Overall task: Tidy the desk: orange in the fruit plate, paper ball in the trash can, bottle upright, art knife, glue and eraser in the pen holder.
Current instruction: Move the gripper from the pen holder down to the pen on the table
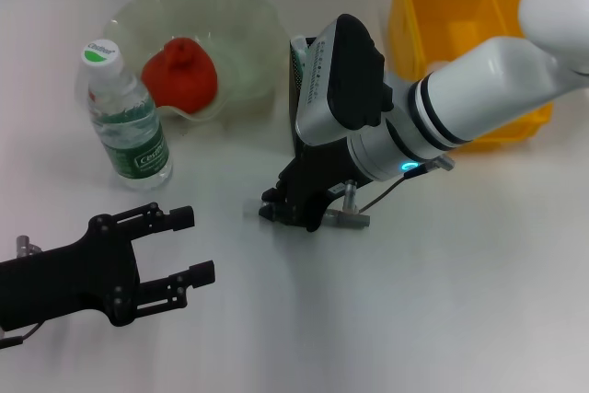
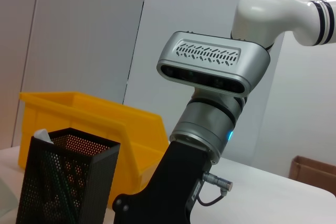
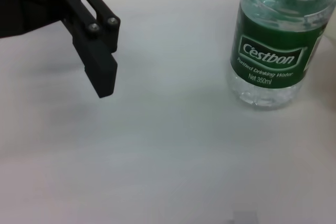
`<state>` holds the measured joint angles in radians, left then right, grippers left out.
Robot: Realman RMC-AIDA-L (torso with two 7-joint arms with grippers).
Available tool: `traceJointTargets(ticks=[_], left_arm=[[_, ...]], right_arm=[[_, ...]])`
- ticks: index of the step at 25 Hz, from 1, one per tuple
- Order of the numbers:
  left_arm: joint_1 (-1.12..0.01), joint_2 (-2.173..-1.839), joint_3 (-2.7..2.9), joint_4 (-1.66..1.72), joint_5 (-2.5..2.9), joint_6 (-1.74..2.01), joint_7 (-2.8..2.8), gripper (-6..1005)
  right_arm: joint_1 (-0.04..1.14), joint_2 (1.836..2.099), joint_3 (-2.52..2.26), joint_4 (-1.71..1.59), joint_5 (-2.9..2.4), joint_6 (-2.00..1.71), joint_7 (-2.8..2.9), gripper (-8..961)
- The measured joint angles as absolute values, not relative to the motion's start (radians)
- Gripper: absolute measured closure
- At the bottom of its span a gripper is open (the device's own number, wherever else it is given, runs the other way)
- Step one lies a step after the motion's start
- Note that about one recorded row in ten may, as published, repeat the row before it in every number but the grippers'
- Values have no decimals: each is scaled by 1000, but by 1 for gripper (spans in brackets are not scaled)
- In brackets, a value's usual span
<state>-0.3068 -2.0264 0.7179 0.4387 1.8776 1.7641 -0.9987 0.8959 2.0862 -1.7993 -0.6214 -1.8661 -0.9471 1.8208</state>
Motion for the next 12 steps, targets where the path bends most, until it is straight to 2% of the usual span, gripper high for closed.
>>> traceJointTargets(ticks=[12], left_arm=[[-307, -2026, 718, 439, 1878, 1764, -999, 261]], right_arm=[[896, 2086, -1801, -618, -1867, -946, 1821, 770]])
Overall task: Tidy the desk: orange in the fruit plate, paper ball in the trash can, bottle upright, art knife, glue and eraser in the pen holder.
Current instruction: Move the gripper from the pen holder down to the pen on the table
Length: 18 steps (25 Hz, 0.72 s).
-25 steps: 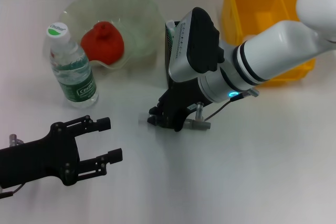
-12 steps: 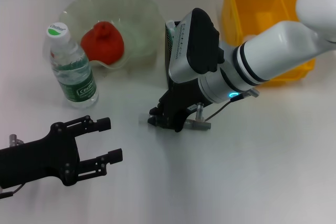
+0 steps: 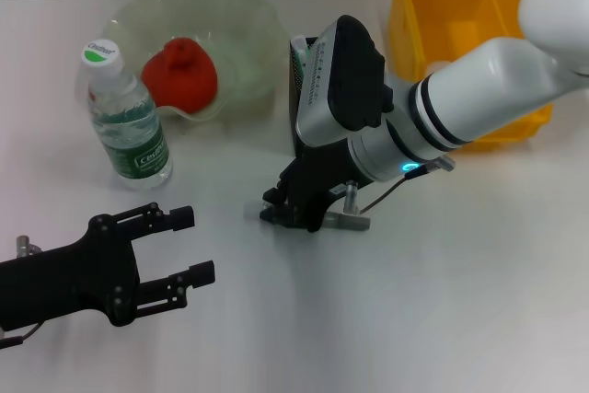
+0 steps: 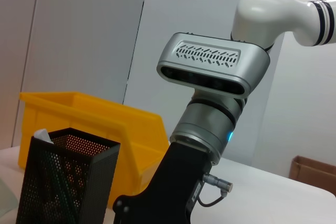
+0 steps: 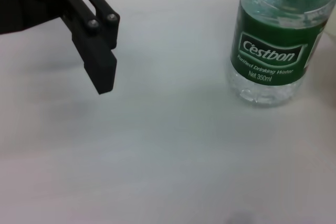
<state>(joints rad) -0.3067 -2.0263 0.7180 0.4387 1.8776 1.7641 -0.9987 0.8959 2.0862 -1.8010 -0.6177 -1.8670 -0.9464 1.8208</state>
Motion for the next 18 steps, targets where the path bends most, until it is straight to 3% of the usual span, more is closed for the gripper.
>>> traceJointTargets(ticks=[18], left_arm=[[-305, -2026, 718, 439, 1878, 1764, -1002, 261]], right_arm=[[896, 2086, -1802, -609, -1869, -944, 1811, 730]])
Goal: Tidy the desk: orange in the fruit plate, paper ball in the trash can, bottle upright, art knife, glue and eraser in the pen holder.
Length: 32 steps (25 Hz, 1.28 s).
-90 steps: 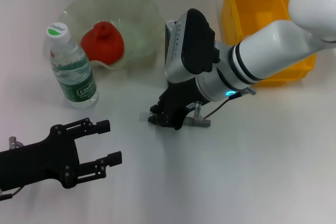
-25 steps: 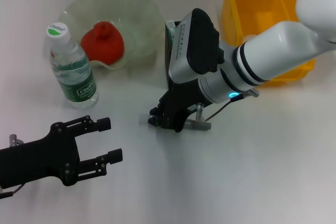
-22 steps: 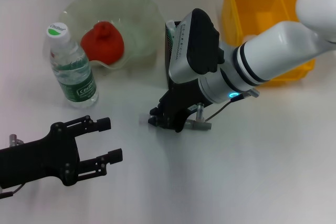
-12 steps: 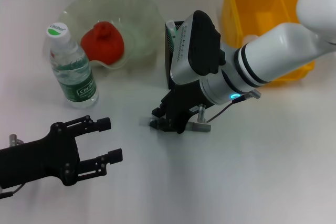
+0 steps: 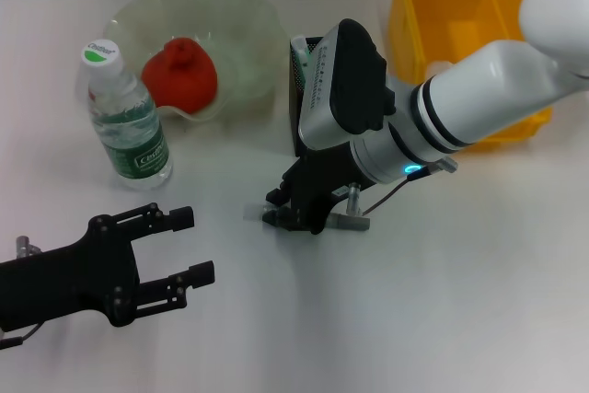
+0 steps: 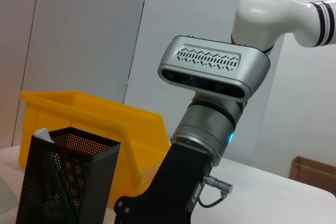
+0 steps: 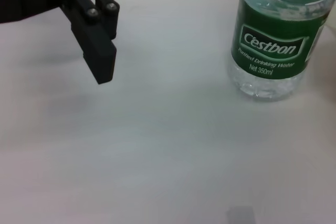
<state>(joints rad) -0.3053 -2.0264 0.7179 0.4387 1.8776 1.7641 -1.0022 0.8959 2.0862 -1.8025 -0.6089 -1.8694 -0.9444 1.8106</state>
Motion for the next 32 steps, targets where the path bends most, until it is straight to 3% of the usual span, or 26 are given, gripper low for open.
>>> traceJointTargets(ticks=[32], left_arm=[[-307, -2026, 718, 439, 1878, 1764, -1011, 261]], right_arm=[[876, 2083, -1775, -643, -1866, -984, 1810, 777]])
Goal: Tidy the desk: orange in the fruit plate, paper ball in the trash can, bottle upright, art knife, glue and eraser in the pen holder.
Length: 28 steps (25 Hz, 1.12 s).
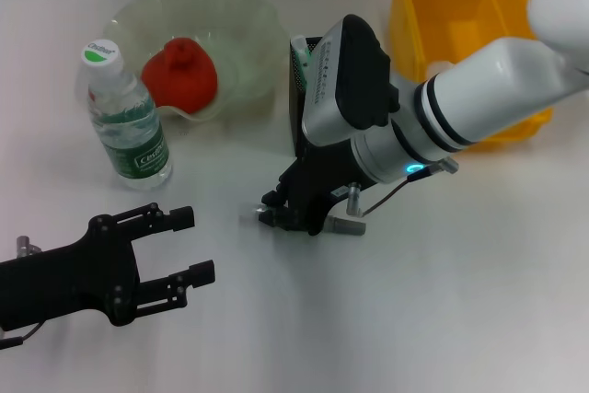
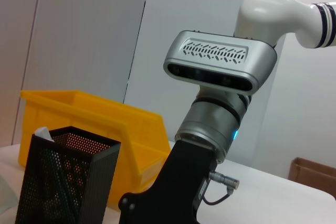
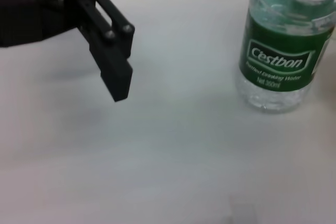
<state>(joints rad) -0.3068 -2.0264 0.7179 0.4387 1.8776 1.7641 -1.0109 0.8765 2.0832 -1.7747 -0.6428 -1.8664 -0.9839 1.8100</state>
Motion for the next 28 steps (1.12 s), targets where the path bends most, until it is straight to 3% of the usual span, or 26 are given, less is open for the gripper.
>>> traceJointTargets(ticks=[28], left_arm=[[-307, -2025, 709, 440, 1876, 1764, -1016, 261]], right_arm=[[821, 2080, -1645, -717, -1909, -1076, 1798, 780]])
